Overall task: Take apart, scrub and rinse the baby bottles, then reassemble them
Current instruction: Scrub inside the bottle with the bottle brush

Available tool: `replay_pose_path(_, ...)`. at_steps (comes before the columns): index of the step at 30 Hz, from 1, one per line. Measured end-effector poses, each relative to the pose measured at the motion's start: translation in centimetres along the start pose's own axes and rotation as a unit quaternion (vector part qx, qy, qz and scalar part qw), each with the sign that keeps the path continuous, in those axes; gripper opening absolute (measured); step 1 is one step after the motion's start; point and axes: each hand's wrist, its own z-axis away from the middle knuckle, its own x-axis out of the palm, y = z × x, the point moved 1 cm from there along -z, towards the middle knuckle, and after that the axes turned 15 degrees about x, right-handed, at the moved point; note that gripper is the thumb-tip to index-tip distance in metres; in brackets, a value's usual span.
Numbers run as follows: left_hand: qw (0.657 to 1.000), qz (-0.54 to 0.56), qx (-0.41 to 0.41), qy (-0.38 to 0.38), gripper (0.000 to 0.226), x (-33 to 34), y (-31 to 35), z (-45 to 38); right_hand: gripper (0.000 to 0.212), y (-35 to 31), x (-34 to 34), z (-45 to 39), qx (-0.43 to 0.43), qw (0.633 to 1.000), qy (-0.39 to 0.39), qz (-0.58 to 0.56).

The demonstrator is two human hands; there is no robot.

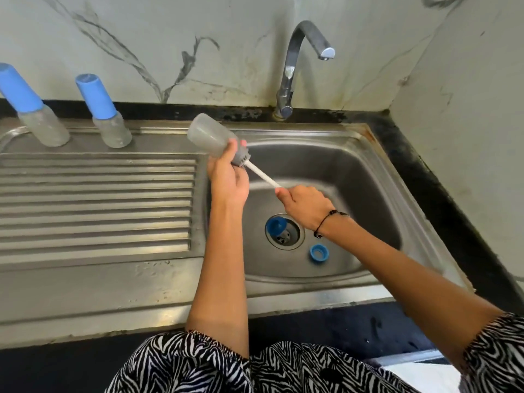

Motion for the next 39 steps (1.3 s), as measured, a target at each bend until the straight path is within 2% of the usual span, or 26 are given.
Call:
replay_pose_path(2, 0.997, 0.056, -0.048, -0.030, 0.011, -0.6, 0.2, 0.8, 0.052, -0.1, -0.2, 0.2, -0.028, 0.993, -0.067, -0.095)
replay_pose_path(4, 0.992, 0.083, -0.093, -0.035, 0.011, -0.7, 0.2, 1.6, 0.052, 0.0, 0.0, 0.7, -0.035, 0.989, -0.091, -0.111)
replay_pose_path(6, 0.995, 0.041, -0.095, 0.009, 0.011, -0.5, -0.7, 1.6, 0.053, 0.2, 0.4, 0.9, -0.020, 0.998, -0.053, -0.035)
replay_pose_path(8, 0.997, -0.040, -0.058, 0.044, 0.007, -0.3, -1.3, 1.8, 0.050, 0.5, 0.7, 0.7, 0.007, 0.998, 0.017, 0.067)
replay_pose_path(10, 0.994, -0.087, -0.043, 0.055, 0.041, 0.0, -1.5, 1.7, 0.047, 0.5, 0.7, 0.3, 0.026, 0.995, 0.053, 0.081)
replay_pose_path(12, 0.998, -0.034, -0.045, 0.026, 0.052, 0.1, -1.0, 1.4, 0.048, 0.3, 0.8, 0.1, 0.040, 0.999, 0.008, -0.014)
replay_pose_path(14, 0.998, 0.059, -0.025, -0.019, 0.046, 0.0, 0.0, 0.7, 0.050, 0.0, 0.6, 0.7, 0.048, 0.979, -0.080, -0.183)
replay_pose_path(16, 0.990, 0.125, -0.044, -0.048, 0.038, -0.5, 0.9, 0.8, 0.050, -0.1, 0.7, 1.8, 0.048, 0.954, -0.140, -0.261)
replay_pose_path(17, 0.987, 0.138, -0.067, -0.051, 0.027, -0.9, 0.8, 1.1, 0.050, -0.1, 0.9, 2.2, 0.039, 0.961, -0.140, -0.236)
replay_pose_path(19, 0.988, 0.116, -0.096, -0.017, 0.004, -1.3, 0.2, 1.6, 0.049, -0.2, 1.6, 2.7, 0.018, 0.988, -0.100, -0.117)
replay_pose_path(20, 0.993, 0.071, -0.090, 0.011, 0.010, -1.6, -0.3, 1.7, 0.049, -0.2, 1.9, 2.7, 0.016, 0.997, -0.064, -0.047)
replay_pose_path(22, 0.997, 0.008, -0.062, 0.046, 0.009, -1.7, -0.8, 1.7, 0.046, -0.4, 2.0, 2.6, 0.041, 0.998, 0.011, 0.050)
replay_pose_path(23, 0.997, -0.006, -0.056, 0.051, 0.019, -1.5, -0.8, 1.7, 0.045, -0.4, 1.8, 2.5, 0.051, 0.995, 0.039, 0.071)
replay_pose_path(24, 0.997, -0.015, -0.061, 0.049, 0.024, -1.3, -0.9, 1.4, 0.045, -0.5, 1.5, 2.3, 0.054, 0.994, 0.054, 0.074)
replay_pose_path(25, 0.997, -0.010, -0.067, 0.037, 0.020, -1.0, -0.7, 1.2, 0.046, -0.4, 1.3, 1.9, 0.050, 0.995, 0.055, 0.060)
replay_pose_path(27, 0.996, 0.025, -0.081, -0.012, 0.008, -0.5, 0.2, 1.0, 0.049, -0.3, 0.7, 1.6, 0.024, 0.999, 0.016, -0.013)
replay_pose_path(30, 0.988, 0.084, -0.115, -0.066, 0.014, -0.9, 1.1, 1.5, 0.049, 0.1, 0.1, 2.0, -0.015, 0.993, -0.056, -0.105)
replay_pose_path(32, 0.985, 0.082, -0.133, -0.074, 0.011, -0.9, 0.7, 2.1, 0.051, 0.5, 0.4, 2.4, -0.008, 0.995, -0.058, -0.076)
replay_pose_path(33, 0.988, 0.057, -0.132, -0.060, 0.013, -0.9, 0.1, 2.0, 0.051, 0.7, 0.5, 2.4, -0.001, 0.998, -0.041, -0.041)
replay_pose_path(35, 0.996, 0.005, -0.090, -0.007, 0.005, -0.5, -0.7, 2.0, 0.051, 0.8, 0.4, 2.5, 0.033, 0.998, 0.019, 0.045)
replay_pose_path(37, 0.998, -0.026, -0.042, 0.037, 0.041, -0.3, -1.4, 1.8, 0.049, 0.8, 0.1, 2.5, 0.056, 0.992, 0.069, 0.088)
replay_pose_path(38, 0.998, -0.024, -0.026, 0.049, 0.053, -0.1, -1.2, 1.9, 0.048, 0.9, 0.1, 2.5, 0.058, 0.991, 0.084, 0.090)
replay_pose_path(39, 0.998, -0.020, -0.011, 0.054, 0.055, 0.0, -1.2, 1.6, 0.046, 1.0, 0.1, 2.6, 0.056, 0.990, 0.095, 0.088)
